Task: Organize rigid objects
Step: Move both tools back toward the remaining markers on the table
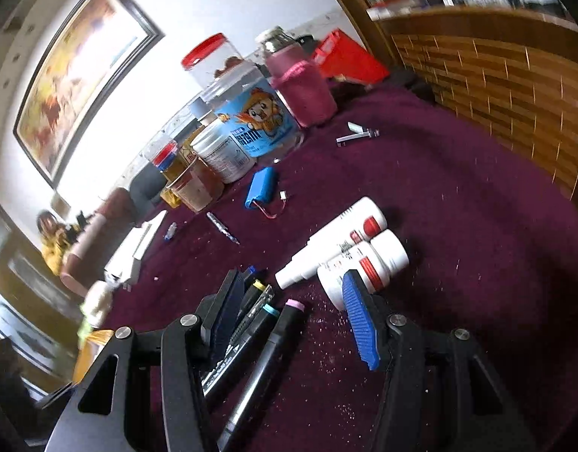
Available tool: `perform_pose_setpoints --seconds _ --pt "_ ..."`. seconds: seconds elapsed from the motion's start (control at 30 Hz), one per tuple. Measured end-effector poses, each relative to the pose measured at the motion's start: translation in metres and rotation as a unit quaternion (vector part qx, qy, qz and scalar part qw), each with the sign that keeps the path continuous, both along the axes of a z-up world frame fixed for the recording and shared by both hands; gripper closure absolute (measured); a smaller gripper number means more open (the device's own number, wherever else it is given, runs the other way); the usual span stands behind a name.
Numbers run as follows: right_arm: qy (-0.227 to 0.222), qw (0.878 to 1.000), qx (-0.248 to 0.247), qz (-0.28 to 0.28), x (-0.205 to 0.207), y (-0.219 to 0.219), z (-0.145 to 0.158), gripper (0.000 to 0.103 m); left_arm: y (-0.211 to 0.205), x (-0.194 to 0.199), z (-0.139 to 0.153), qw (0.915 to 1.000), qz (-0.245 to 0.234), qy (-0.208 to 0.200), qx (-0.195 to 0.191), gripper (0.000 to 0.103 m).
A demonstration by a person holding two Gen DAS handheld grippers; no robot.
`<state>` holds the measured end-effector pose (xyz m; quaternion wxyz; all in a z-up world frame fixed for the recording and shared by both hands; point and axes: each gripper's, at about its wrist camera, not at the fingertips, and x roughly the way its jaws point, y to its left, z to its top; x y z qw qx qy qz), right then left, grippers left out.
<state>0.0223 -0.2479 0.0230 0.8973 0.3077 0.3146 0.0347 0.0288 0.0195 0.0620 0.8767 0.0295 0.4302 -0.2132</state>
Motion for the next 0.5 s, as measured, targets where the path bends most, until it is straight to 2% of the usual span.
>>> perform_pose_setpoints --seconds 0.07,0.13,0.23,0.3,0.37,0.43,0.5 --pt "-0.005 1.000 0.017 0.006 -0.002 -0.004 0.000 0.053 -0.013 0.019 -0.004 0.9999 -0.010 0.000 0.013 0.036" --pt "-0.006 1.000 0.020 0.011 -0.006 -0.003 0.001 0.051 -0.031 0.038 -0.011 0.9990 -0.025 -0.002 0.036 0.043" --pt "-0.002 1.000 0.025 0.016 -0.003 -0.002 -0.002 0.050 -0.045 0.050 -0.020 0.9976 -0.039 0.002 0.057 0.049" --pt "0.002 0.999 0.032 0.014 -0.002 -0.005 -0.006 0.050 -0.056 0.055 -0.030 0.9955 -0.058 0.011 0.075 0.060" --pt "0.004 0.999 0.038 0.015 -0.002 -0.006 -0.008 0.050 -0.064 0.058 -0.039 0.9928 -0.069 0.016 0.096 0.063" --pt "0.007 0.999 0.038 0.014 -0.002 -0.007 -0.009 0.050 -0.068 0.062 -0.041 0.9928 -0.071 0.011 0.095 0.074" --pt "0.008 0.999 0.035 0.015 -0.001 -0.006 -0.009 0.050 -0.072 0.066 -0.048 0.9919 -0.063 0.023 0.108 0.083"
